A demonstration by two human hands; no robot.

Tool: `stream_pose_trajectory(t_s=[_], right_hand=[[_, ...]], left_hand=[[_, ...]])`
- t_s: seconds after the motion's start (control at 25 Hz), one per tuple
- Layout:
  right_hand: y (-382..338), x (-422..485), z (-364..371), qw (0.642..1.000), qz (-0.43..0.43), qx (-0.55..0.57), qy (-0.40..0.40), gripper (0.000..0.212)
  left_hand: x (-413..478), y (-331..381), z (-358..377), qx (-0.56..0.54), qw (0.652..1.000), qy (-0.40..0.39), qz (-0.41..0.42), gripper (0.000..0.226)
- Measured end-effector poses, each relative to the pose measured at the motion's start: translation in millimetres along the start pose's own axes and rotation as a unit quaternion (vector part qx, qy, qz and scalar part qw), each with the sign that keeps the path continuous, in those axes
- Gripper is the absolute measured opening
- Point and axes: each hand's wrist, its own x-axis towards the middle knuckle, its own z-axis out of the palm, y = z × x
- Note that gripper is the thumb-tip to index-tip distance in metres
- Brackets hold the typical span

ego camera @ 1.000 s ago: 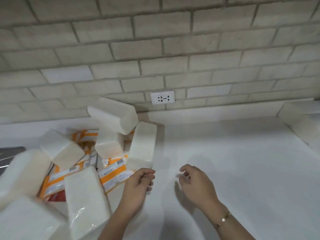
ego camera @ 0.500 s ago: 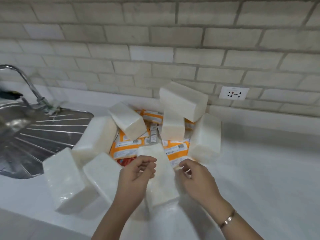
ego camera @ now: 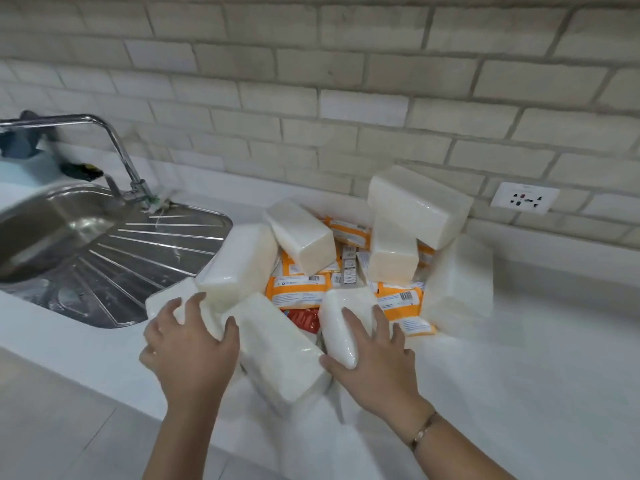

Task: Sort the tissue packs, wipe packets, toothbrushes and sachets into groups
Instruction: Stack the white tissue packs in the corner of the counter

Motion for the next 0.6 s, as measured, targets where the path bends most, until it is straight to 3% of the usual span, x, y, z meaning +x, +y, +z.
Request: stream_pose_trajectory(t_s=[0.16, 0.32, 0.6], right_hand=[[0, -1, 4, 1.000, -0.011, -0.019, 0.017, 0.089], [1, -4, 8, 0.999, -0.012, -0.029, 0.037, 0.087], [7, -7, 10, 0.999, -0.016, -0.023, 0.043, 0.080]], left_hand=[[15, -19, 1, 0.017, 0.982, -0.119, -0.145, 0.094], [21, -27, 8, -0.032, 0.960, -0.193, -0.201, 0.096], [20, -42, 1, -0.111, 0.967, -0.127, -0.191, 0.077]])
